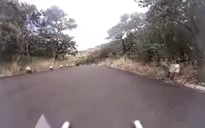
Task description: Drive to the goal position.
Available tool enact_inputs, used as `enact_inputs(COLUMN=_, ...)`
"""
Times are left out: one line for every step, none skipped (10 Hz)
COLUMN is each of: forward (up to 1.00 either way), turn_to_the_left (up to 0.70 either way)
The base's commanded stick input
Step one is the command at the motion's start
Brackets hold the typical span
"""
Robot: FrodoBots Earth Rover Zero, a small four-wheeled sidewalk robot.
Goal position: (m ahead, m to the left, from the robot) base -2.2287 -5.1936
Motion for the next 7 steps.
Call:
enact_inputs(forward=0.5, turn_to_the_left=0.0)
enact_inputs(forward=0.5, turn_to_the_left=0.0)
enact_inputs(forward=0.5, turn_to_the_left=0.0)
enact_inputs(forward=0.5, turn_to_the_left=0.0)
enact_inputs(forward=0.5, turn_to_the_left=0.0)
enact_inputs(forward=0.5, turn_to_the_left=0.0)
enact_inputs(forward=0.5, turn_to_the_left=0.0)
